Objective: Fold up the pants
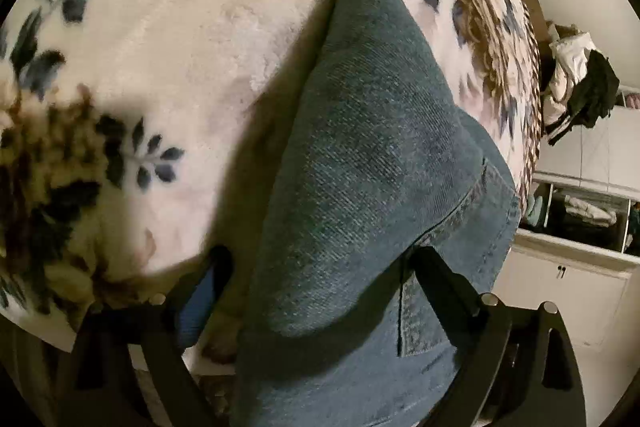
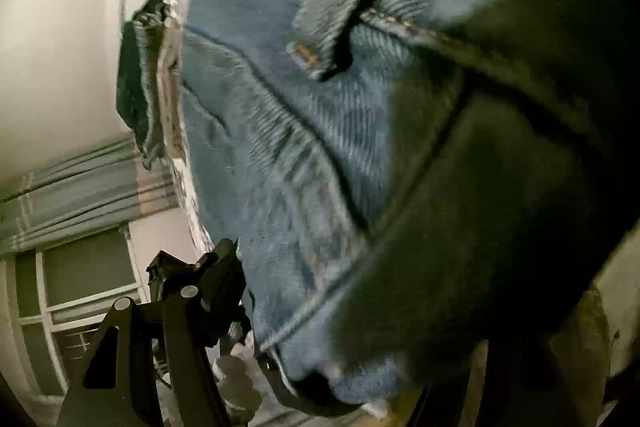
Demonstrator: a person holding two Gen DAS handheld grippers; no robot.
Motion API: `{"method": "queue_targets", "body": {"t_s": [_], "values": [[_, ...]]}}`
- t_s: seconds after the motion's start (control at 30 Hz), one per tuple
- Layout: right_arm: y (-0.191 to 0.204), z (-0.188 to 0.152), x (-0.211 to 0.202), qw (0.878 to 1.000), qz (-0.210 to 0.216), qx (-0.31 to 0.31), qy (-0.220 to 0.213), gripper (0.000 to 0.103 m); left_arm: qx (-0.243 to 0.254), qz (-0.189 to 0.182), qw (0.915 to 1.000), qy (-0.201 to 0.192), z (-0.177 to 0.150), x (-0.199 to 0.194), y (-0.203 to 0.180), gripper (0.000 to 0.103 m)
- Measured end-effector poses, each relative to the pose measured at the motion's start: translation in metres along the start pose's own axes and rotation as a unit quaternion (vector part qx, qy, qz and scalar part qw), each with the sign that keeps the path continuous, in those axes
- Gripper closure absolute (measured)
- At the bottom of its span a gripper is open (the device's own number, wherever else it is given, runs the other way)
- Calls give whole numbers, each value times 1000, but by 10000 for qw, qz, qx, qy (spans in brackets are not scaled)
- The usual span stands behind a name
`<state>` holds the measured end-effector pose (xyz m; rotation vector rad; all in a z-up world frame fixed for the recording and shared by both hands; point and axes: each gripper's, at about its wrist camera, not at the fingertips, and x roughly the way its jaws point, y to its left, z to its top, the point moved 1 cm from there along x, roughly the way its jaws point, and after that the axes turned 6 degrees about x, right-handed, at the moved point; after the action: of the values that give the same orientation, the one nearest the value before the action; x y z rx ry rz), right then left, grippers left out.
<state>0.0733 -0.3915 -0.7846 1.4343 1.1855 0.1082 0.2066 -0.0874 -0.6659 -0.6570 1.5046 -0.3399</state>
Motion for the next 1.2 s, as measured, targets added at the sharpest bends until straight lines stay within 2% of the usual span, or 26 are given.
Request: {"method": "queue_targets", "body": {"t_s": [0.07, 0.1, 0.13, 0.17, 0.23, 0.3, 0.53, 0.67, 0.8, 0.93, 1.07, 1.2], "values": [[4, -6, -6, 9998, 4, -26, -197, 52, -14, 12, 10000, -26, -1, -1, -1, 9], [8, -10, -8, 9995, -58, -48, -300, 54, 37, -15, 10000, -56, -2, -2, -3, 17], [12, -13, -9, 9992, -119, -73, -371, 55, 96, -89, 9999, -111, -3, -4, -6, 41], [19, -15, -6, 9990, -159, -88, -413, 56, 195, -23, 9996, -180, -6, -9, -12, 46], [32, -21, -9, 9982, -249, -164, -522, 57, 424, -44, 9986, -321, -12, -19, -20, 70], [46, -26, -14, 9974, -303, -266, -596, 58, 510, -89, 9975, -474, -17, -32, -26, 80], [107, -39, -51, 9936, -429, -764, -712, 59, 684, -103, 9950, -714, -21, -85, -63, 84], [137, -37, -83, 9938, -281, -881, -625, 59, 781, -83, 9930, -883, -11, -126, -91, 84], [197, -39, -98, 9916, -52, -1148, -588, 60, 869, -75, 9900, -1108, 13, -168, -117, 84], [255, -24, -91, 9899, 161, -1270, -616, 60, 914, -82, 9862, -1376, 54, -200, -136, 84], [326, -3, -56, 9861, 341, -1439, -756, 60, 939, -157, 9825, -1604, 125, -224, -143, 84], [397, 33, 0, 9805, 474, -1648, -956, 60, 1007, -265, 9796, -1718, 217, -238, -138, 84]]}}
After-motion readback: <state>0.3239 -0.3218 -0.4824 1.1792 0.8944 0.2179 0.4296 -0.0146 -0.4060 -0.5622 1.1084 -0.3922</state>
